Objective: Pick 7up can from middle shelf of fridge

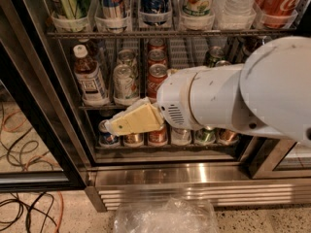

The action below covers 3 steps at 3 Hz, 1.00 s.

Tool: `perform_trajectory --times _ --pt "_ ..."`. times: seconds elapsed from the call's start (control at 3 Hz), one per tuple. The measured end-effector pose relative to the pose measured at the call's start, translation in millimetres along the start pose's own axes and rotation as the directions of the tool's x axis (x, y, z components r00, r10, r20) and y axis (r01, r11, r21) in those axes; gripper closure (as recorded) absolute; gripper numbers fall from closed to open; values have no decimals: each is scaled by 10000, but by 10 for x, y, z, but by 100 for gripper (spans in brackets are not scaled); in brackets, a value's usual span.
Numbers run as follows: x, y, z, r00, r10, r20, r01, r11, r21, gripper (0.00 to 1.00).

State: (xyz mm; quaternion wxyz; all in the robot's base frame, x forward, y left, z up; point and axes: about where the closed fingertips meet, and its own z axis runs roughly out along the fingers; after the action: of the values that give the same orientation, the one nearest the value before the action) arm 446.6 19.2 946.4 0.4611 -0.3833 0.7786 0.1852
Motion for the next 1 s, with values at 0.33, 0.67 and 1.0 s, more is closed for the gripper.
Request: perform_trajectory --times 0.33,0.67,1.0 --pt "122 167 295 9975 -683 186 687 9974 -200 0" --pt "451 109 666 9928 -1134 376 1132 9935 65 0" --pt "428 23 708 9876 -1479 531 1457 9883 444 0"
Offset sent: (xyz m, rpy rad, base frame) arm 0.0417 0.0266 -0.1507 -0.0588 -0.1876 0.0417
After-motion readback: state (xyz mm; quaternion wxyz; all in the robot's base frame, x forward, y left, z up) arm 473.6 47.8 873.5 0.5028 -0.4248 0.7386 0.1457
